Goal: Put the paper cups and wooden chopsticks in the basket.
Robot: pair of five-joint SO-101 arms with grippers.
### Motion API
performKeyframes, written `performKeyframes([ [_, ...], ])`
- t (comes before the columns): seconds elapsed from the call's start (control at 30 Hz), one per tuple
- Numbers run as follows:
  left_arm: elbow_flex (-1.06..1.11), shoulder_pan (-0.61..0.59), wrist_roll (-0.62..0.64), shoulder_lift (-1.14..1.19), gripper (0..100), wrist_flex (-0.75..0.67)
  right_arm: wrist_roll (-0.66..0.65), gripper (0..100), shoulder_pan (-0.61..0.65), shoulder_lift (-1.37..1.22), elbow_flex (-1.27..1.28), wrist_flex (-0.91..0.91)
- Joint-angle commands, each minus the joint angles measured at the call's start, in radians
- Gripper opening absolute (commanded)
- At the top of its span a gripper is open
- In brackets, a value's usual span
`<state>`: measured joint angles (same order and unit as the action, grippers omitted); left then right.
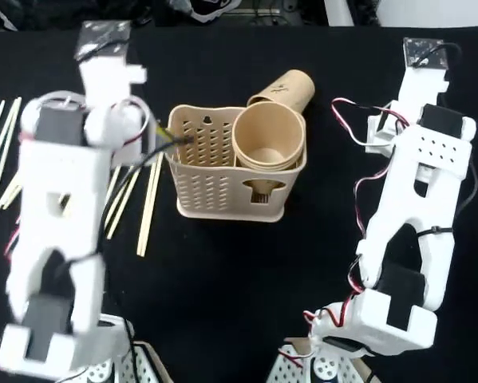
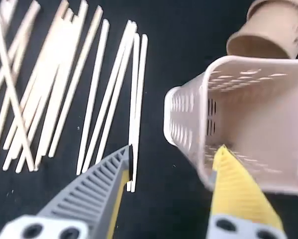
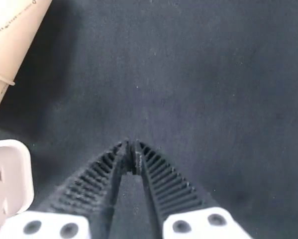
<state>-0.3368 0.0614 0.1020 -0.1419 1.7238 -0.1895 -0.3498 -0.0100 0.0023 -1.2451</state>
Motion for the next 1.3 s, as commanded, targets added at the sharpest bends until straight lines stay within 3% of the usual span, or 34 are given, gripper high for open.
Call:
performKeyframes([
  [0.0, -0.217, 0.025, 0.008, 0.169, 26, 0.037, 0.009, 1.3, -0.005, 0.004, 0.002, 0.029],
  [0.23, -0.255, 0.015, -0.005, 0.353, 26, 0.037, 0.009, 1.3, 0.0, 0.004, 0.07, 0.143],
  [0.4, -0.268, 0.027, -0.109, 0.405, 14, 0.032, 0.009, 1.4, 0.017, 0.004, 0.093, 0.193],
  [0.6, -0.303, 0.015, -0.126, 0.414, 3, 0.018, 0.003, 1.5, 0.034, 0.004, 0.094, 0.198],
  [0.77, -0.409, -0.007, -0.121, 0.413, 3, 0.037, -0.002, 1.5, 0.034, 0.004, 0.081, 0.196],
  [1.0, -0.335, -0.076, -0.124, 0.413, 3, 0.037, -0.252, 1.5, 0.187, 0.012, 0.065, 0.196],
  [1.27, -0.211, -0.11, -0.124, 0.416, 3, 0.037, -0.292, 1.5, 0.315, 0.015, 0.059, 0.187],
])
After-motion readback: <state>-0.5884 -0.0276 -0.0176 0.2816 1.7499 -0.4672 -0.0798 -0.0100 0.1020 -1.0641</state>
